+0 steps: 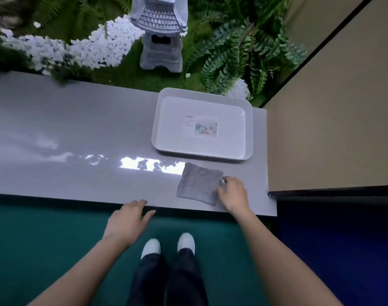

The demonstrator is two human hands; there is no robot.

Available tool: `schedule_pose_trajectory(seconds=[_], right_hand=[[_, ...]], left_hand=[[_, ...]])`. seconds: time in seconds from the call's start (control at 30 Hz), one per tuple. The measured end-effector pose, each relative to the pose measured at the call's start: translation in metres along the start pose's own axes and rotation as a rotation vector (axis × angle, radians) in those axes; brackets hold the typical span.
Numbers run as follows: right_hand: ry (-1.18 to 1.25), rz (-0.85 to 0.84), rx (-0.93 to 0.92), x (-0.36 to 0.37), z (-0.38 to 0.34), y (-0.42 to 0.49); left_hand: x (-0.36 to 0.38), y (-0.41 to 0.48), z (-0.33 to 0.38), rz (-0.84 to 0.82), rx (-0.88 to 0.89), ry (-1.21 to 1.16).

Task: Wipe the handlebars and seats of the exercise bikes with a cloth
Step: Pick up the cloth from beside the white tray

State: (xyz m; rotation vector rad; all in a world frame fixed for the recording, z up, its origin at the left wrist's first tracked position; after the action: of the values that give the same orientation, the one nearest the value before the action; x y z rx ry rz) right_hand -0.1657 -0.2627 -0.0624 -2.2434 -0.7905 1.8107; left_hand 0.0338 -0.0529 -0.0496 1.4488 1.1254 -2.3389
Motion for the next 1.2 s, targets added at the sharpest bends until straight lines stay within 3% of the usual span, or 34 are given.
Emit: schedule_pose_trajectory(seconds=[0.3, 0.47, 0.67, 0.9, 1.1, 1.2], right_hand=[[-0.070, 0.137, -0.098, 0.026, -0.002, 0.050], [-0.018, 0.100, -0.063, 0.036, 0.000, 0.051], [0.483, 0.140, -0.016, 0.012, -0.012, 0.013], [0.772, 0.237, -0.081, -0.065, -0.056, -0.048], [1.120, 0.182, -0.073, -0.143, -0.102, -0.109], [1.288, 0.030, -0.127, -0.174, -0.133, -0.143]], left_hand=[[0.030, 0.015, -0.008, 0.128, -0.109, -0.092], [0.038, 0.012, 0.000, 0.139, -0.134, -0.133], [0.031, 0.001, 0.009, 0.130, -0.147, -0.195], [-0.034, -0.014, 0.031, 0.157, -0.072, -0.375], [-0.106, -0.030, 0.061, 0.199, -0.046, -0.716], [-0.133, -0.043, 0.076, 0.085, -0.098, -1.093]])
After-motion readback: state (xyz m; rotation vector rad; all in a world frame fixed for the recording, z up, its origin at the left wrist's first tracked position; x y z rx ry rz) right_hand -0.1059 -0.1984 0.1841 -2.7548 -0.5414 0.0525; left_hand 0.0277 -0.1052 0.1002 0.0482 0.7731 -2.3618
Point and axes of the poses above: each hand's wrist, its own y-axis towards the middle knuckle, its own x-axis out of the palm, z = x × y, the point moved 8 cm from there along y, towards the middle knuckle, and after that the axes turned 8 degrees about z, right-handed, at the moved point
